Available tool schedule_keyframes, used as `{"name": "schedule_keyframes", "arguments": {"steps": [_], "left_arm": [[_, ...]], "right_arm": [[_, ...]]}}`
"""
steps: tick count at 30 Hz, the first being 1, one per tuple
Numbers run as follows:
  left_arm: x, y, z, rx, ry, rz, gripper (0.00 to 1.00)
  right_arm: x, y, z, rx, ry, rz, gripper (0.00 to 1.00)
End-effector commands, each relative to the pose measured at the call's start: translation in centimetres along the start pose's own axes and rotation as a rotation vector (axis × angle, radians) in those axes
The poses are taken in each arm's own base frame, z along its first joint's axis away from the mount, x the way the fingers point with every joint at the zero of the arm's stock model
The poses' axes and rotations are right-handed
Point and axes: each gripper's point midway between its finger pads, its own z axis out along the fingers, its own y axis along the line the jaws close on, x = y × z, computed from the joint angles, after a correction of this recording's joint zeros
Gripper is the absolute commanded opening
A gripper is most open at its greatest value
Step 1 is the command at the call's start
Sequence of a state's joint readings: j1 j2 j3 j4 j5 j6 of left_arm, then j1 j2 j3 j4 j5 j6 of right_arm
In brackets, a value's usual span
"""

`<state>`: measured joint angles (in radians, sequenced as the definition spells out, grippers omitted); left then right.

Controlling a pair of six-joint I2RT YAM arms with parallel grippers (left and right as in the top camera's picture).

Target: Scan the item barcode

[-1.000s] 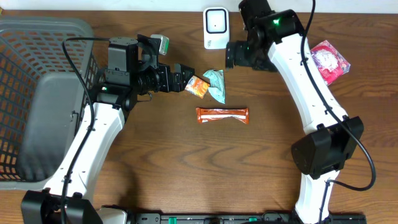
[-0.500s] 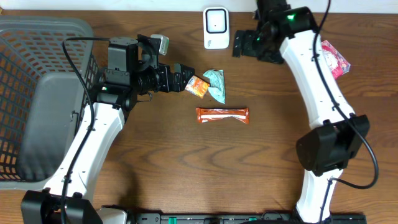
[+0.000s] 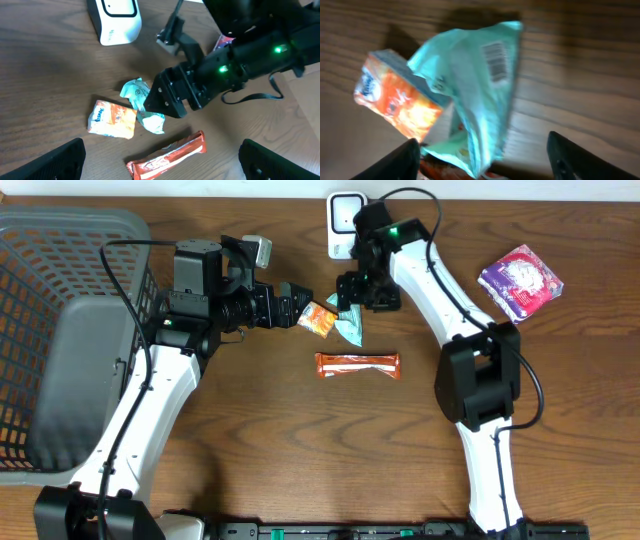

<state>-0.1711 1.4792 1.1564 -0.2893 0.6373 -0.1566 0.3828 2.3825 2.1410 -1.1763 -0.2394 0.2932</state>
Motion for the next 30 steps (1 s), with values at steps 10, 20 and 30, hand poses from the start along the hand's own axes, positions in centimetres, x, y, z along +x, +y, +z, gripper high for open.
{"name": "schedule_keyframes", "arguments": {"steps": [10, 20, 30], "left_arm": [[-0.1, 0.2, 0.0, -0.001, -0.001, 0.007, 0.98], [-0.1, 0.2, 0.0, -0.001, -0.001, 0.007, 0.98], [-0.1, 0.2, 0.0, -0.001, -0.001, 0.007, 0.98]], "right_arm": [[-0.3, -0.9, 4.0, 0.107, 0.001, -0.027, 0.48], [-2.0, -3.2, 1.2, -0.248, 0.032, 0.104, 0.01], [-0.4, -15.6, -1.9, -0.48, 0.102, 0.37, 0.46]]}}
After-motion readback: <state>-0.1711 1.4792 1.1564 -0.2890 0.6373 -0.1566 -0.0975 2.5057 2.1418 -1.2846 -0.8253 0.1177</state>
